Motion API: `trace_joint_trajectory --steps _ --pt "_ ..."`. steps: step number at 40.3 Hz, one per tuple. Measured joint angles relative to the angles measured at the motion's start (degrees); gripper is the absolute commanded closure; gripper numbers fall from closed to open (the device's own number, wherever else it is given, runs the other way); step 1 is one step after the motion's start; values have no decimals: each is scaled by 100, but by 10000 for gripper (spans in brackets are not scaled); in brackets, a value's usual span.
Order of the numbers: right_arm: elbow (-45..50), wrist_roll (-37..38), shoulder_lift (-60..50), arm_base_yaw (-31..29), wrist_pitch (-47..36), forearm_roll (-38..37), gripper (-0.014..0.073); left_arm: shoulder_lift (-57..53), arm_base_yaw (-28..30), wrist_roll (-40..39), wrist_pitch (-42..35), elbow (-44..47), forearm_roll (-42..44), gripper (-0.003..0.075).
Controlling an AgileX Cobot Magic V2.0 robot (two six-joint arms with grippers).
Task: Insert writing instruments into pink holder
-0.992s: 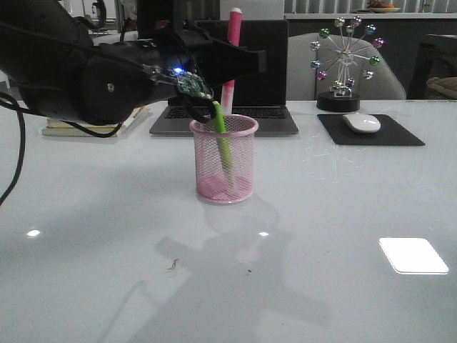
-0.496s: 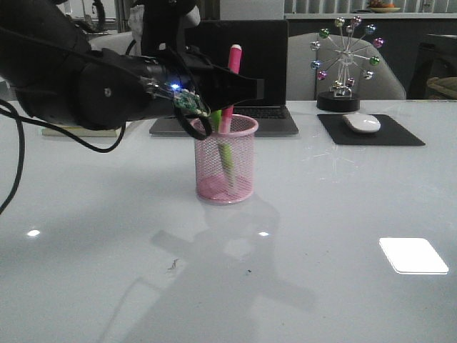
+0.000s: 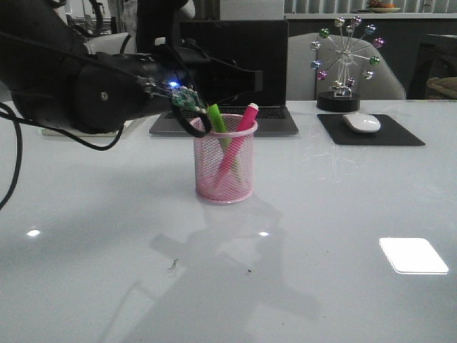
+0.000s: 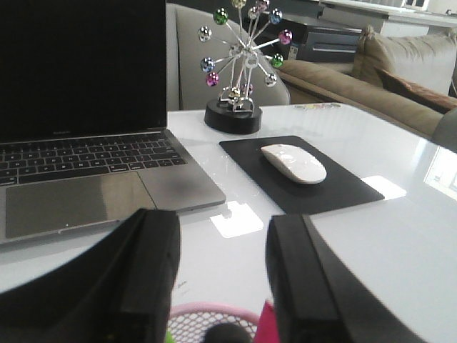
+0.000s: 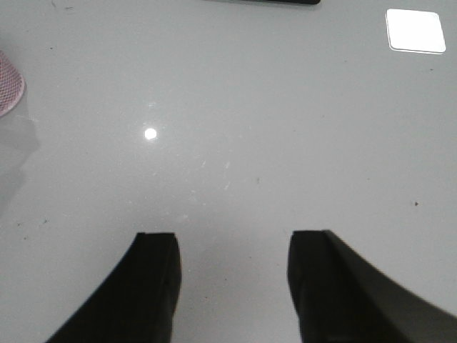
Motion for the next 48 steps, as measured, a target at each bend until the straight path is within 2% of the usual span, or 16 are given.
trace_joint_trajectory --steps 7,12,25,35,48 --pt "0 0 0 0 36 0 141 -455 55 370 132 12 34 356" --pt "0 0 0 0 46 0 141 -1006 322 593 612 12 65 371" --pt "0 0 0 0 -229 0 141 -2878 1763 646 2438 34 79 370" --pt "0 0 0 0 -329 0 141 -4068 2608 660 4207 81 596 371" --pt "0 0 0 0 -329 0 141 -5513 3179 660 4707 672 721 370"
